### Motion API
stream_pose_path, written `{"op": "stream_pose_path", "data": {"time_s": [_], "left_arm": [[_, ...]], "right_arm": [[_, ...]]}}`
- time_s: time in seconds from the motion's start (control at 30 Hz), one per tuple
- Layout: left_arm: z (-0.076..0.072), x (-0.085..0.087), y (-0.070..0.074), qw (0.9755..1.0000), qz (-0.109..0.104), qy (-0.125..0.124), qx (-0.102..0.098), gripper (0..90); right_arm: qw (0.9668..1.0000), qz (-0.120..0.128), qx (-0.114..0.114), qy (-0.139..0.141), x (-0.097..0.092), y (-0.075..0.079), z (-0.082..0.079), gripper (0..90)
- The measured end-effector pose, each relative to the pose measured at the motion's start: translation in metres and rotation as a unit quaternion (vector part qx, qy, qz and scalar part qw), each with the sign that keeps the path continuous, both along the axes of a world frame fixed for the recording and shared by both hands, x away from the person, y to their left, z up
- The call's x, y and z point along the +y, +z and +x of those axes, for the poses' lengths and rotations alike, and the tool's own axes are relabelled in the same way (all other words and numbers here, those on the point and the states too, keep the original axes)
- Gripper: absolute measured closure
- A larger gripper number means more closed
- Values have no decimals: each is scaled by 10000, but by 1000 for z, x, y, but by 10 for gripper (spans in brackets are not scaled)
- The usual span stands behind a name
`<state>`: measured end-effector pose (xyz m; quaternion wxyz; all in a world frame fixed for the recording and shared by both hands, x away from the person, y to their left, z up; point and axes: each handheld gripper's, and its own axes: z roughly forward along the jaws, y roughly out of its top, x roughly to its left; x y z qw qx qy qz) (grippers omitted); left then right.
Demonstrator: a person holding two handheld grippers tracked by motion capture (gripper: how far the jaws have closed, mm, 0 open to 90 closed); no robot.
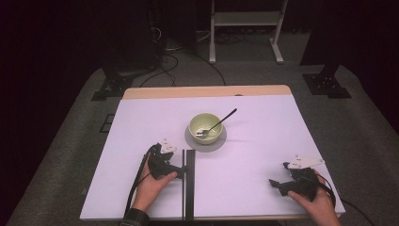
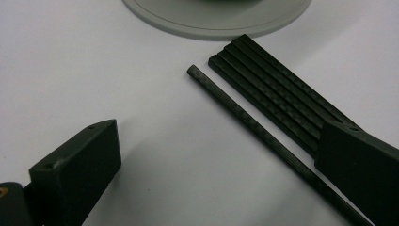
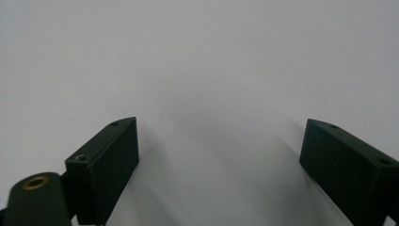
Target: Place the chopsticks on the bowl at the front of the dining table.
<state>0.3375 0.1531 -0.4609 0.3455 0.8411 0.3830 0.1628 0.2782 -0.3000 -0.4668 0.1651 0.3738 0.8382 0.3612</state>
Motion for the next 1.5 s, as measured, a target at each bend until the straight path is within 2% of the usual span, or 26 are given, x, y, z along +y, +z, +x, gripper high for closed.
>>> {"op": "stream_pose_path", "data": {"time_s": [0.3, 1.5], "left_arm": [[-6, 0, -1, 10000, 45, 28, -12, 0], [-65, 6, -1, 9998, 39, -175, -2, 0]], "right_arm": [[10000, 0, -2, 0, 0, 0, 0, 105], [10000, -4, -9, 0, 0, 0, 0, 105]]}}
